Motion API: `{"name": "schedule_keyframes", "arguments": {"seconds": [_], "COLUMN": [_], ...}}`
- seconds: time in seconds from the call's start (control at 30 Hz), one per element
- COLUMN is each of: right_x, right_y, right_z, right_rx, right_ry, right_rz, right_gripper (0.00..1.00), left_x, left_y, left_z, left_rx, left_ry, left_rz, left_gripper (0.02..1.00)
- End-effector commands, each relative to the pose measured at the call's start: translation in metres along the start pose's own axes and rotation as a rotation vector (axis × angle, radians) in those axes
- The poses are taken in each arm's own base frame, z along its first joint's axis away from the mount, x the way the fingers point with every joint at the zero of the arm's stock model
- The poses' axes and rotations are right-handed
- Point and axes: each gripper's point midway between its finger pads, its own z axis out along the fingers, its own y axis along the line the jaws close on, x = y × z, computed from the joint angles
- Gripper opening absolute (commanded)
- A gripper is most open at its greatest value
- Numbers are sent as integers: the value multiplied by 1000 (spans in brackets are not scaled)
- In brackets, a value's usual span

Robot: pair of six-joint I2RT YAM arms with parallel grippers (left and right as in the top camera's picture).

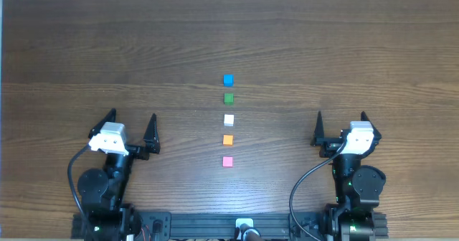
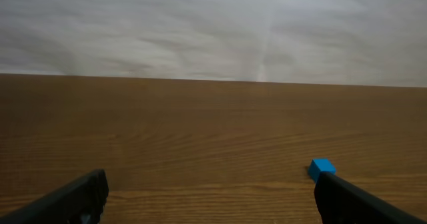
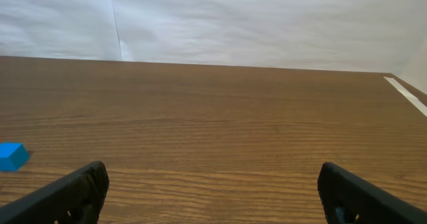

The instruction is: Stack Cubes

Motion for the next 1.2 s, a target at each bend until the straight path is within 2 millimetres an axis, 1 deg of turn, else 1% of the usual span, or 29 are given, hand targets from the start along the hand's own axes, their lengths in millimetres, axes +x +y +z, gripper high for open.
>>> {"name": "schedule_keyframes", "arguments": {"seconds": [0.03, 0.73, 0.83, 0.87, 0.97, 1.07, 1.2], "right_x": [1, 1, 1, 1, 1, 1, 1], "right_y": [2, 2, 2, 2, 2, 2, 2], "right_z": [0, 0, 0, 0, 0, 0, 0], "right_rx": [-9, -9, -9, -9, -9, -9, -9], "right_ry": [-1, -1, -1, -1, -1, -1, -1], "right_rz": [0, 0, 0, 0, 0, 0, 0], "right_gripper": [991, 991, 991, 991, 993, 991, 993], "left_x": [2, 1, 1, -3, -13, -32, -59], "left_y": [0, 2, -2, -4, -16, -36, -61], "left_z": [0, 0, 0, 0, -4, -11, -22], "left_rx": [4, -10, 14, 23, 66, 131, 205], "left_ry": [4, 1, 1, -11, 10, 85, 234], "left_rz": [10, 9, -33, -104, -176, -239, -313], "left_gripper": [998, 998, 998, 998, 998, 996, 998]}}
